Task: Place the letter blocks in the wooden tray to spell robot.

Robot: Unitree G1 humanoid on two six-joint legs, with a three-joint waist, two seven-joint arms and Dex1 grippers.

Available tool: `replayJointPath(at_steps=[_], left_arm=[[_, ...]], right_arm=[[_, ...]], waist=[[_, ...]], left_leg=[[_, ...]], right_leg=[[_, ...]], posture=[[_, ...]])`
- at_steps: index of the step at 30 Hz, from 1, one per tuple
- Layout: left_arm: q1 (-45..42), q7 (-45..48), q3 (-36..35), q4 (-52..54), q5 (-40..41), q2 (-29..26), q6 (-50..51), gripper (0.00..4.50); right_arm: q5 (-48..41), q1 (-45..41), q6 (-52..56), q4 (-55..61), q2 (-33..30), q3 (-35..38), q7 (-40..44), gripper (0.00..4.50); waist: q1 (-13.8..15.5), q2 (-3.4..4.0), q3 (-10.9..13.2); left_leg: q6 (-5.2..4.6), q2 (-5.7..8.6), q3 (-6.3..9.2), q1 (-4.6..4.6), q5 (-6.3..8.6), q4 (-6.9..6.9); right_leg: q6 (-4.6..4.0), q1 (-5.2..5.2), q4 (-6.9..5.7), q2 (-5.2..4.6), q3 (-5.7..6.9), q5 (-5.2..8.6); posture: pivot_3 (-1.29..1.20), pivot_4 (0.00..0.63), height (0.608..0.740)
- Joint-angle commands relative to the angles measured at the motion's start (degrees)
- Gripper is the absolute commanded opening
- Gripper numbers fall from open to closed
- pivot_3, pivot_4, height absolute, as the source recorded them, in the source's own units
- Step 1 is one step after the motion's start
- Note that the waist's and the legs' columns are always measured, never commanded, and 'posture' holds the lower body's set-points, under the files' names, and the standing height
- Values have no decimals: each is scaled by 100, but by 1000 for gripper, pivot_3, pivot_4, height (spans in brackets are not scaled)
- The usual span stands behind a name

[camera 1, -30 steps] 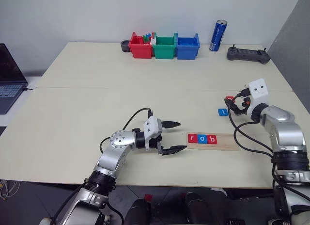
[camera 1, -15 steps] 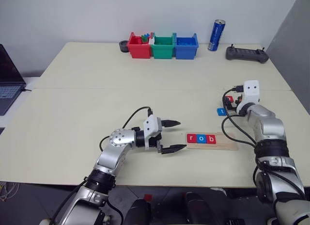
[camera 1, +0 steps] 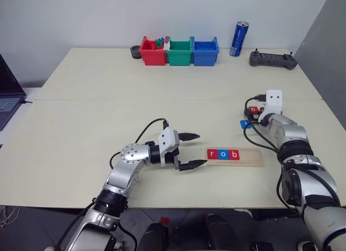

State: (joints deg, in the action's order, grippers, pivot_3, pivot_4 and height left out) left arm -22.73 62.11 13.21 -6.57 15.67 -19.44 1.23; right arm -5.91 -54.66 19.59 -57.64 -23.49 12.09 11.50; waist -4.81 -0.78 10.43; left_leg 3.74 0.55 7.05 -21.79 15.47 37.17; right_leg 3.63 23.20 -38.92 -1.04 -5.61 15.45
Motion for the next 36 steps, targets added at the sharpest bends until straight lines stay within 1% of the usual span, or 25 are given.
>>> replayJointPath(at_steps=[1,6,8,11,14,17,21,23,25,28,31,33,36], left_arm=[[-34,1,-62,216,56,-36,16,4500],[-37,3,-64,221,64,-48,34,4500],[-32,4,-59,238,68,-45,50,4500],[-26,-1,-43,259,62,-31,61,4500],[-7,1,-31,292,68,-27,80,4500],[21,11,-30,317,72,-44,86,4500],[39,10,-35,292,74,-48,75,4500],[28,9,-27,276,73,-27,72,4500],[9,15,-19,245,68,-9,64,4500],[-29,60,-24,195,80,-6,58,4500],[-79,119,-22,123,84,6,49,4500],[-119,148,-1,74,70,42,42,4500],[-178,193,17,39,70,87,52,4500]], right_arm=[[-75,-158,-180,-103,9,77,0,3857],[-73,-151,-218,-62,46,62,8,2077],[-48,-125,-223,4,43,36,-5,1451],[49,34,-148,312,-36,-84,65,1456],[77,546,349,1319,-293,-189,253,1456],[-77,1191,1167,2671,-519,-79,308,1456],[-445,2377,2961,5147,-712,534,78,1456],[-559,3013,3672,6279,-612,818,-58,1456],[-646,3502,4283,7085,-391,1094,-235,1456],[-725,4037,4903,7955,-47,1391,-403,1456],[-813,4466,5352,8663,282,1510,-477,1456],[-843,4680,5453,8863,399,1490,-452,1456],[-793,4872,5353,8843,379,1506,-414,1456]], waist=[[-3,0,0],[-17,1,0],[-18,1,0],[-18,1,0],[7,2,-1],[38,2,-1],[48,4,-2],[71,7,-4],[59,8,-5],[41,10,-6],[54,11,-7],[55,11,-7],[69,11,-7]], left_leg=[[0,0,0,0,0,0],[0,-1,0,0,0,-1],[0,-1,0,1,0,-1],[0,0,0,1,0,-1],[0,0,3,-1,0,-3],[0,3,10,-11,0,-3],[0,0,12,-11,0,-6],[0,-1,16,-10,0,-10],[0,-4,12,-8,0,-9],[0,-4,4,0,0,-9],[-1,-4,8,0,-1,-10],[-1,-4,7,0,-1,-8],[-1,-3,9,0,-1,-9]], right_leg=[[0,0,0,0,0,0],[0,0,0,1,0,0],[0,0,-1,1,0,0],[0,0,-1,1,0,0],[0,0,1,1,1,0],[0,2,7,-3,6,0],[0,3,7,-2,6,1],[0,3,7,1,8,2],[-1,3,5,5,5,3],[-1,0,1,6,-2,3],[0,0,-1,8,1,3],[0,-1,1,8,1,3],[0,-2,3,7,4,3]], posture=[[0,150,740],[0,150,740],[0,150,740],[0,150,740],[0,150,740],[0,150,740],[0,150,740],[0,150,740],[0,150,740],[0,150,740],[0,150,740],[0,150,740],[0,150,740]])
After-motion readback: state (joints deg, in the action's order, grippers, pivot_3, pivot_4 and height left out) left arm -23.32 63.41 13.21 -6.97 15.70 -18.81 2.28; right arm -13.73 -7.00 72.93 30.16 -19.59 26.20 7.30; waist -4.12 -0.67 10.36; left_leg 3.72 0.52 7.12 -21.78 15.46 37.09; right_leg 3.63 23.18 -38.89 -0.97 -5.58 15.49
